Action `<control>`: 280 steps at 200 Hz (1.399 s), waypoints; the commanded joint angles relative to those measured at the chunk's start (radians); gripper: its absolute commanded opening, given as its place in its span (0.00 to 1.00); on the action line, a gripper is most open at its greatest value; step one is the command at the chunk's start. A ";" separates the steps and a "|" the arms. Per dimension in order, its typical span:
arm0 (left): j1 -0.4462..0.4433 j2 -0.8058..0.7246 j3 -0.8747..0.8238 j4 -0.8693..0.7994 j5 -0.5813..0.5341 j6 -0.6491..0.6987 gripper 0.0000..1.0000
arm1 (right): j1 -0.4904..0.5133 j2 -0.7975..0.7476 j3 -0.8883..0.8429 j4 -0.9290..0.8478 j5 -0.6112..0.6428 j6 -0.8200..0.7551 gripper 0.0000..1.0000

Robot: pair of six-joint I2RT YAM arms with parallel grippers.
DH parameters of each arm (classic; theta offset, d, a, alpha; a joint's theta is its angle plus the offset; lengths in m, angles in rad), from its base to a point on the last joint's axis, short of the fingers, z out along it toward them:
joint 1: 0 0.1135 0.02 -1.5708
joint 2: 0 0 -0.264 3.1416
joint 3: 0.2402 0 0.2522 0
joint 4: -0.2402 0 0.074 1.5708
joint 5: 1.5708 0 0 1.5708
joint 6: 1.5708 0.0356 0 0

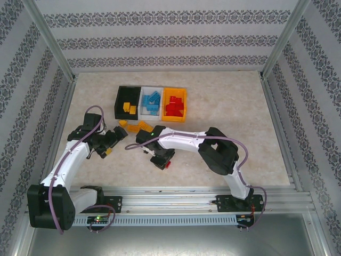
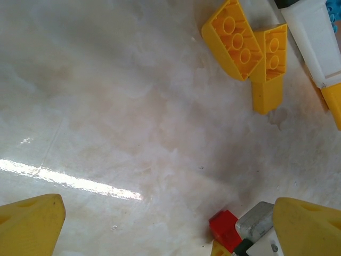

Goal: Sort the legos into containers by color

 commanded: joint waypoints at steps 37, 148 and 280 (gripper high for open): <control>0.013 0.021 0.011 0.051 0.002 -0.018 1.00 | -0.127 -0.162 0.118 -0.068 0.046 0.025 0.37; 0.014 0.169 0.100 0.101 0.039 0.004 1.00 | -0.534 0.014 0.640 -0.014 -0.220 0.511 0.36; 0.025 0.093 0.045 0.032 0.045 0.041 1.00 | -0.691 0.167 0.434 0.399 -0.471 0.937 0.38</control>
